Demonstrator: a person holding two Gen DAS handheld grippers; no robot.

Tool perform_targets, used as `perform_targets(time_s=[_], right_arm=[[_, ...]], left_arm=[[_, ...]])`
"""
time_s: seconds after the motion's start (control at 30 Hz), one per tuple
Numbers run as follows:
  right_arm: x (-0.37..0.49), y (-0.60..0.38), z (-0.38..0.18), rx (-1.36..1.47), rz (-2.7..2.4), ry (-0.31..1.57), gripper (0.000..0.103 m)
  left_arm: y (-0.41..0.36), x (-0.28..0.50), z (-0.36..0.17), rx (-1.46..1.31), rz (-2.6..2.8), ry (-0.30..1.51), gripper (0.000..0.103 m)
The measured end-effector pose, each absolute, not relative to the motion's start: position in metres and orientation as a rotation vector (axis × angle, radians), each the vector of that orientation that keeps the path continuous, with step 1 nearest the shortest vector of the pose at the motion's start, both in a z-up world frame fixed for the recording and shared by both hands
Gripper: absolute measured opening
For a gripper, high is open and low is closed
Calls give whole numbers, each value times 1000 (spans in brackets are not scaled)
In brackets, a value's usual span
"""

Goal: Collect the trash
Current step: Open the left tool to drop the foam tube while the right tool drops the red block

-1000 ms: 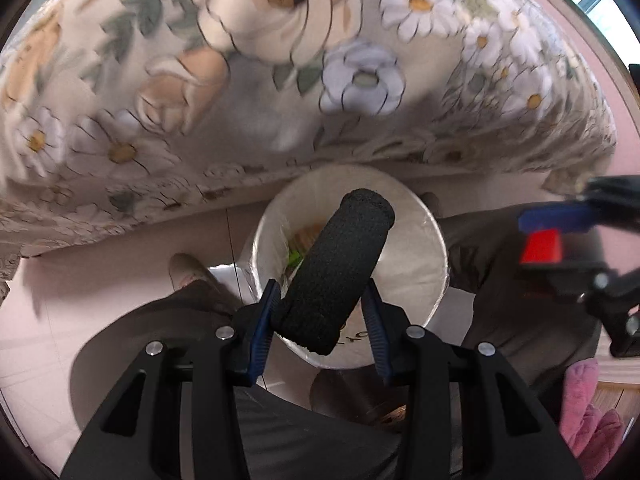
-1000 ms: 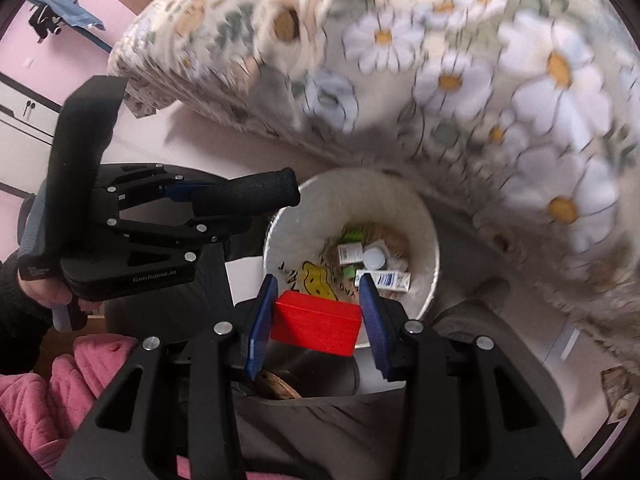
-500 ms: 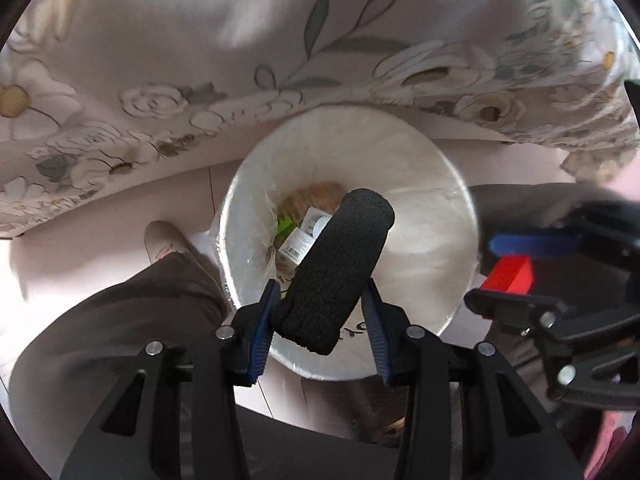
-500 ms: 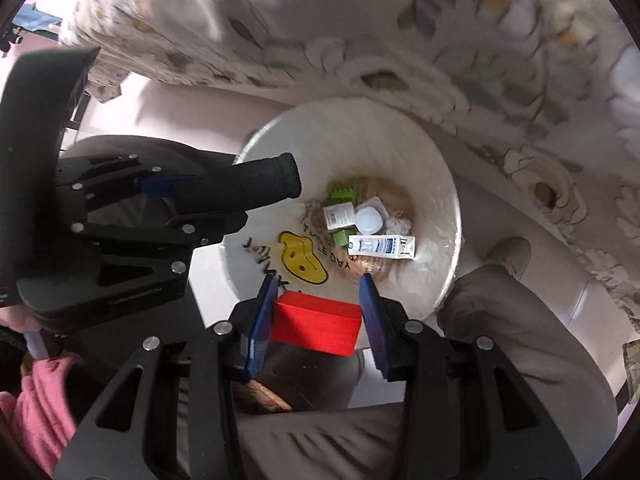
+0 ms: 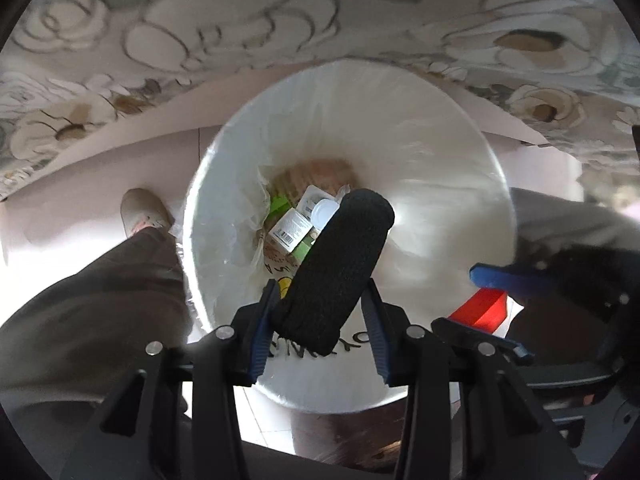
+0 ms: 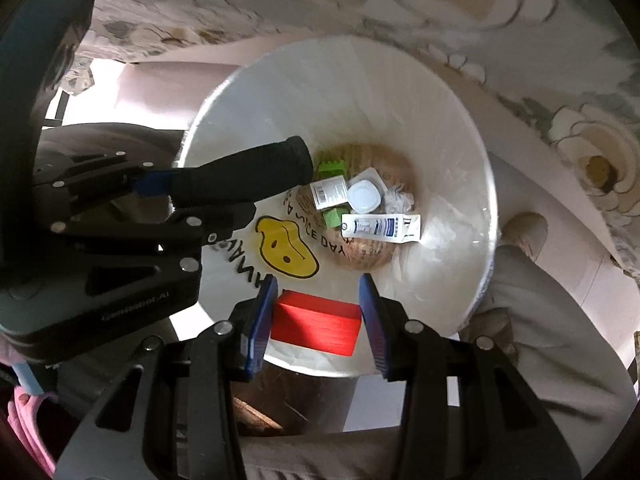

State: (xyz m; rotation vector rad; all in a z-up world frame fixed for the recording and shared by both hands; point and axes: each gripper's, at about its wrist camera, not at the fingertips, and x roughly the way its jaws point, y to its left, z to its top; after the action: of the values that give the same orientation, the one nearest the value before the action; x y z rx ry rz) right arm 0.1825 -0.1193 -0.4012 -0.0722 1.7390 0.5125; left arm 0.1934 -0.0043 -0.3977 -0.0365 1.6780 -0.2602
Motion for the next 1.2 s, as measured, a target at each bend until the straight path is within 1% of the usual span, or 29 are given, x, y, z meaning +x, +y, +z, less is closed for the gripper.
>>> perform_targets(time_s=[0.37, 0.67, 0.7, 0.73, 0.77, 0.8, 1.2], right_arm=[[188, -119, -432, -71, 466, 1767, 43], [188, -111, -444, -117, 462, 1765, 44], [188, -111, -446, -119, 456, 1771, 45], [188, -112, -450, -118, 444, 1783, 46], [189, -114, -451, -115, 433, 1786, 48], [190, -115, -453, -113, 426, 1784, 48], [184, -115, -440, -116, 414, 1748, 48]], left_arm=[[-7, 201, -428, -81, -246, 1737, 44], [-11, 206, -444, -82, -219, 1773, 46], [-12, 206, -446, -87, -217, 1778, 47], [-12, 207, -447, -90, -211, 1784, 54], [-11, 207, -447, -86, -202, 1783, 65], [-10, 207, -446, -83, -191, 1776, 68], [-4, 204, -436, -90, -201, 1745, 69]])
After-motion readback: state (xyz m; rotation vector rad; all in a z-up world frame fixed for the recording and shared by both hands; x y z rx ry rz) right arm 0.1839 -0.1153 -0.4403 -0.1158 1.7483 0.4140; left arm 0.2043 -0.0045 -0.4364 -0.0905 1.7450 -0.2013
